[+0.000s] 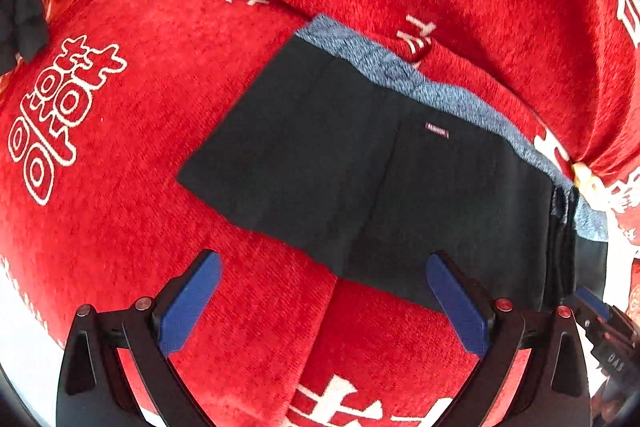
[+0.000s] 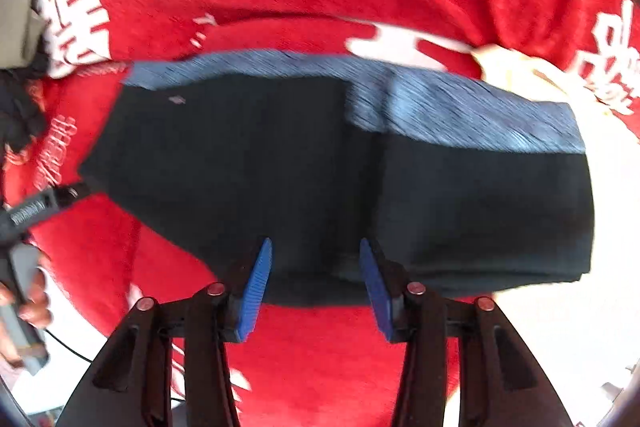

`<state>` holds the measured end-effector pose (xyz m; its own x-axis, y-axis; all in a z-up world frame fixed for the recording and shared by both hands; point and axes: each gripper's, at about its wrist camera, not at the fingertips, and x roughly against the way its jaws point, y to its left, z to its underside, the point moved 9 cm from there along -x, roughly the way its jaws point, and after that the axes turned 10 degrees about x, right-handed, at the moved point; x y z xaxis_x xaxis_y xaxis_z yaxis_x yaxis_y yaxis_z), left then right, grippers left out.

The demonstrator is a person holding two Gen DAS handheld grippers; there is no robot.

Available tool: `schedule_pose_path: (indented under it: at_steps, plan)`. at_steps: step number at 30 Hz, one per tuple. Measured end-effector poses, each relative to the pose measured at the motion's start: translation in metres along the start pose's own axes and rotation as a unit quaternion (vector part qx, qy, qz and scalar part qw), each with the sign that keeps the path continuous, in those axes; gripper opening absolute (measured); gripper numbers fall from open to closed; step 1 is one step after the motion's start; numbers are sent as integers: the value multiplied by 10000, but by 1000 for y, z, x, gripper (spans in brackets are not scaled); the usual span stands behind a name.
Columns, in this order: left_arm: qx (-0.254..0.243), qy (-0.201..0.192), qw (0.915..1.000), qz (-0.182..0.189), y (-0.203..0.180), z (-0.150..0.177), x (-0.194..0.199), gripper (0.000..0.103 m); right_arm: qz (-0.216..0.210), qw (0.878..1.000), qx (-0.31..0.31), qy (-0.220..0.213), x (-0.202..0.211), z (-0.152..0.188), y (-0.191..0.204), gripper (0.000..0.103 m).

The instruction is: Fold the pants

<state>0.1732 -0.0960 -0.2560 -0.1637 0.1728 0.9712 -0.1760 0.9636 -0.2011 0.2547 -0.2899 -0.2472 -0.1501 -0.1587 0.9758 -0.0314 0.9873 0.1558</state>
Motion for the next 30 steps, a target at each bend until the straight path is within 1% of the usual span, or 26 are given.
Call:
schedule_pose_path:
  at_steps: [3, 4, 5, 6, 7, 8, 9, 12, 14, 15, 18, 20, 22, 24, 26, 27, 28, 29, 30]
  plan:
    - [201, -52, 9996, 184, 11, -8, 1, 103, -98, 9999, 126, -36, -14, -21, 17, 51]
    - [320, -38, 9991, 284, 15, -10, 0, 103, -133, 9998, 173, 43, -25, -23, 22, 53]
    - [505, -8, 9976, 465, 19, -11, -3, 103, -194, 9995, 188, 168, -37, -21, 25, 53]
    - [651, 13, 9959, 622, 22, -12, -7, 103, -313, 9985, 68, 434, -56, -11, 27, 53]
    - [798, 28, 9937, 784, 25, -13, -10, 103, -309, 9984, -23, 479, -63, -6, 26, 54]
    - [936, 68, 9906, 997, 28, -13, -14, 103, -307, 9992, -12, 238, -61, -7, 26, 57]
    - [1027, 127, 9877, 1172, 29, -13, -18, 103, -360, 9992, 69, 183, -60, -6, 28, 57]
    - [1327, 295, 9768, 1657, 32, -9, -30, 103, -383, 9989, 212, 156, -59, -6, 30, 57]
    - [1426, 165, 9717, 1876, 31, -9, -29, 103, -391, 9988, 236, 170, -59, -7, 30, 57]
    - [1439, 171, 9678, 2059, 27, -10, -29, 103, -390, 9988, 235, 165, -60, -8, 30, 57]
    - [1518, 379, 9579, 2406, 13, -8, -35, 103, -367, 9991, 182, 100, -59, -6, 30, 57]
    - [1459, 458, 9585, 2406, 1, -5, -44, 103, -341, 9993, 154, 81, -61, -7, 30, 57]
    - [1563, 443, 9577, 2374, -6, -6, -48, 103, -337, 9993, 141, 91, -60, -7, 31, 57]
    - [1800, 374, 9529, 2411, -11, -15, -43, 103, -363, 9992, 136, 106, -58, -6, 30, 57]
    - [1842, 241, 9491, 2544, -17, -23, -35, 103, -385, 9991, 154, 113, -58, -6, 29, 57]
    - [1767, 199, 9529, 2456, -17, -25, -36, 103, -391, 9991, 160, 107, -59, -6, 30, 57]
    - [1679, 262, 9613, 2168, -15, -24, -46, 103, -392, 9991, 162, 98, -58, -6, 29, 57]
    - [1658, 352, 9656, 1970, -11, -21, -54, 100, -385, 9991, 174, 91, -59, -6, 30, 57]
    - [1660, 367, 9683, 1830, -9, -21, -61, 99, -377, 9991, 190, 85, -59, -6, 30, 58]
